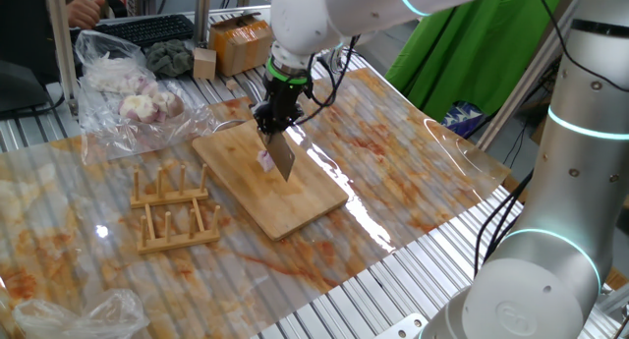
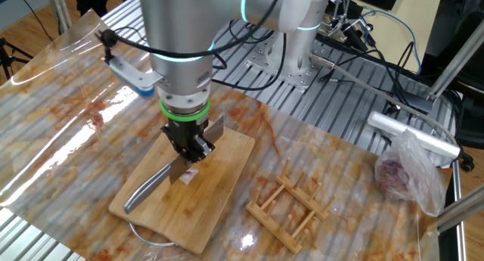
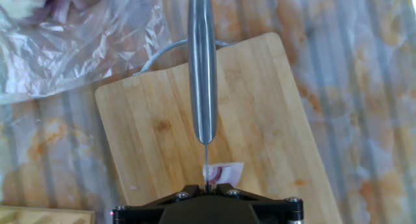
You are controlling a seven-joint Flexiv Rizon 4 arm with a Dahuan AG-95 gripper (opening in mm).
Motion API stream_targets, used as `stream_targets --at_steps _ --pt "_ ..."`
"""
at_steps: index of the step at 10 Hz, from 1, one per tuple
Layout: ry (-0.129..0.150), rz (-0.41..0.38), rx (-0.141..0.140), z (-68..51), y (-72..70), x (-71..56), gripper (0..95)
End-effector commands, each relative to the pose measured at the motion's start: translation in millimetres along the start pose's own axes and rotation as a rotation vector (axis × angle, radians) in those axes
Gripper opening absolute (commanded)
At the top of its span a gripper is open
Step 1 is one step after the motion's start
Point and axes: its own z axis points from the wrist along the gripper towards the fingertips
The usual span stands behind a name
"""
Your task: Chop the onions
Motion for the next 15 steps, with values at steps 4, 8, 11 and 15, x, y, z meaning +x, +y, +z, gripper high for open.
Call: stream_targets --at_steps 4,8,11,15 --pt "-0.001 -0.026 0.006 6.4 -1.7 -3.3 0.0" --pt "-0.006 -0.031 0.004 23.5 -1.7 -1.3 0.0" --pt "-0.037 -0.026 -0.017 52.7 -0.9 -0.5 0.0" --pt "-0.029 -0.02 -0.016 46.5 -0.2 -0.6 0.0"
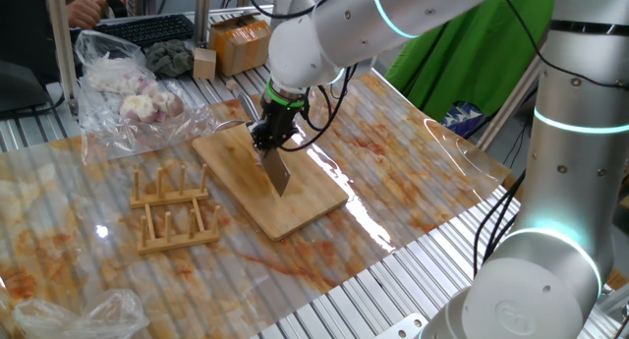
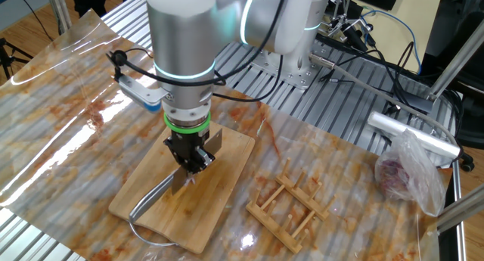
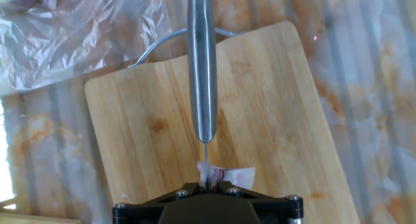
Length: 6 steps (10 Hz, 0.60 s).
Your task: Chop the onions
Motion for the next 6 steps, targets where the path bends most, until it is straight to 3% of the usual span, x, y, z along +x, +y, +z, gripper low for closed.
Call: stream_targets --at_steps 1,3,5,6 --pt "0.002 -0.003 0.005 -1.2 0.0 0.2 0.0" --pt "0.0 -0.002 0.003 0.3 -0.2 1.0 0.0" --pt "-0.026 0.001 -0.003 17.0 -1.0 2.7 0.0" --pt "-0.028 0.008 -0.013 18.1 -1.0 2.6 0.0"
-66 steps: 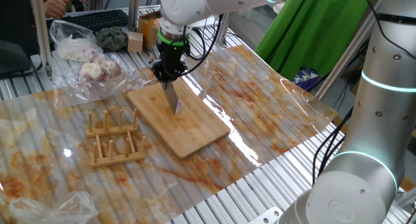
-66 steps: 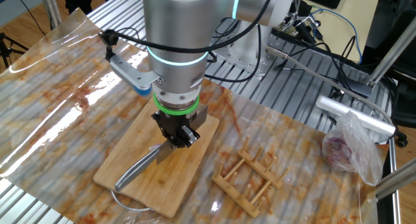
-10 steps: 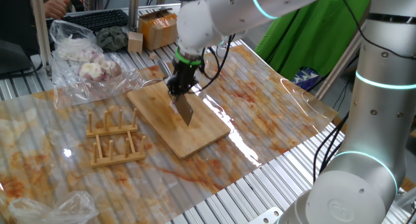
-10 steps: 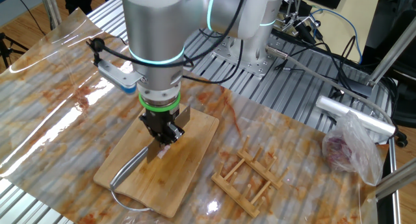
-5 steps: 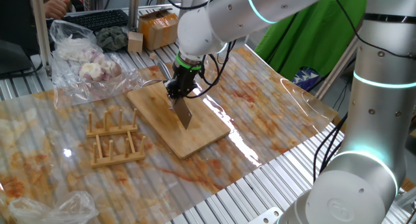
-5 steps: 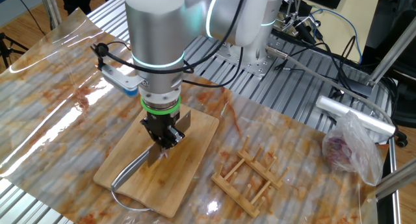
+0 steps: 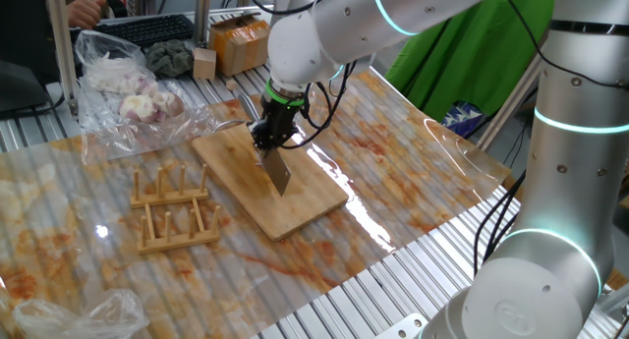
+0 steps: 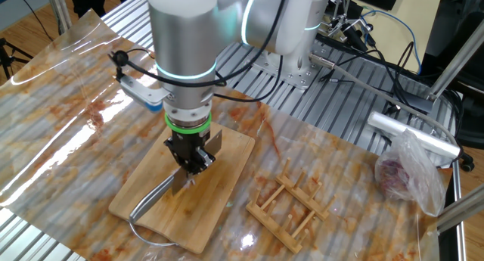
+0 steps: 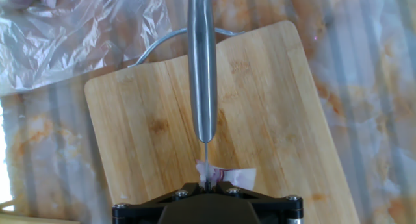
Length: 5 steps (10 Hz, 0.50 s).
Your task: Chop the onions
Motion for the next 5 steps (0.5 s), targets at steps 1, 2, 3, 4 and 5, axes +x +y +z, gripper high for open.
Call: stream_targets --at_steps 1,2,3,4,5 --pt "0.027 0.017 -0.005 5.0 0.2 -0.4 0.0" --pt "0.036 0.02 -0.003 2.6 1.6 -1.0 0.0" --pt "0.049 0.022 0.004 -1.9 2.7 -0.9 0.0" --pt "0.047 0.022 0.012 -2.3 2.9 -0.8 0.0" --pt "0.054 0.027 0.016 -6.9 3.1 -1.2 0.0"
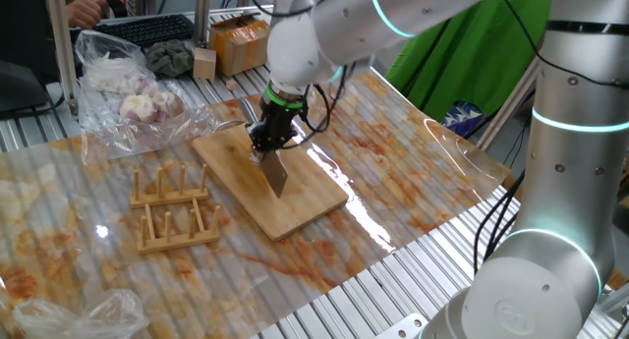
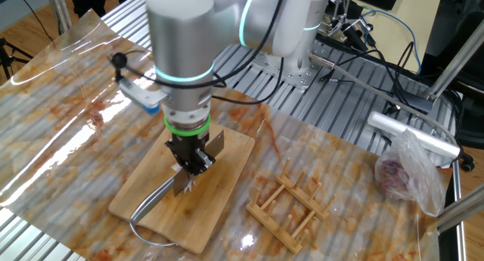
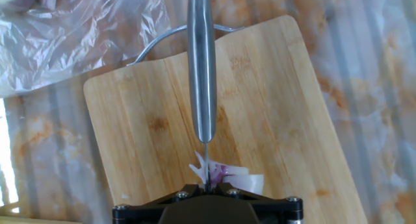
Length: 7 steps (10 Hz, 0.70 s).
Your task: Chop the onions
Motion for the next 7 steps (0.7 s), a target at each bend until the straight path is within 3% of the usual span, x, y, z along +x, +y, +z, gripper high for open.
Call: stream_targets --at_steps 1,7 --pt "0.005 0.002 0.015 -13.7 -0.3 2.1 0.0" --pt "0.04 -0.024 0.038 -47.2 -6.0 2.8 0.0"
